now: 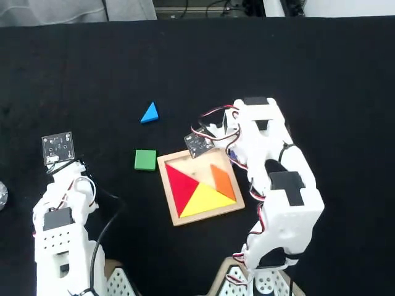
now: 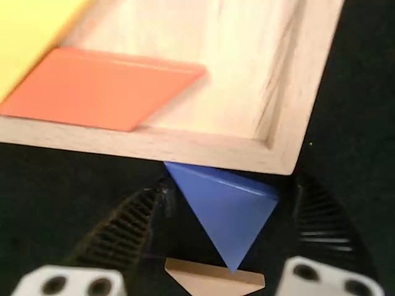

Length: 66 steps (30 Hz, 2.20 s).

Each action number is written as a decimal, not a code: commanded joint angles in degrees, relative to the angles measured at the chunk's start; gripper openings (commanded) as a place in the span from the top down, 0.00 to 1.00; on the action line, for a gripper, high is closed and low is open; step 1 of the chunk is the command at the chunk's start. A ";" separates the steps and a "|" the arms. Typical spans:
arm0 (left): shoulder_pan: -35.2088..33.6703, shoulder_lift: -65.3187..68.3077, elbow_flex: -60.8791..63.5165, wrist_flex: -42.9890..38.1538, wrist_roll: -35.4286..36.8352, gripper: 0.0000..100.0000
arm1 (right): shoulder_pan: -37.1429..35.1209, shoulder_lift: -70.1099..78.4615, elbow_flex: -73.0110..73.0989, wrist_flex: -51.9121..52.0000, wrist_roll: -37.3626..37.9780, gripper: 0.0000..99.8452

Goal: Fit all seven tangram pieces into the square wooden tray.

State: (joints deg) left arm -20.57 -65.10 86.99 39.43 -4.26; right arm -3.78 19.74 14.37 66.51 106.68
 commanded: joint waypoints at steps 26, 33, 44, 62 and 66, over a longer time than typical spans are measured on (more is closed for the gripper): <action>0.92 -0.26 -0.57 -0.70 -0.62 0.97 | 2.20 0.13 -13.05 0.97 -34.99 0.94; 0.92 -0.26 -0.57 -0.62 -0.62 0.97 | -0.53 -13.14 -12.18 9.93 -46.07 0.94; 0.84 -0.26 -0.57 -0.53 -0.62 0.97 | -12.04 -20.44 8.22 -5.63 -71.47 0.94; 0.84 -0.26 -0.57 -0.53 -0.62 0.97 | -13.01 -20.62 17.54 -17.41 -77.80 0.94; 0.84 -0.26 -0.57 -0.62 -0.62 0.97 | -13.01 -20.62 17.63 -17.32 -77.80 0.93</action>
State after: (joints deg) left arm -20.31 -65.10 86.99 39.43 -4.26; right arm -16.00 2.95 32.13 49.80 29.41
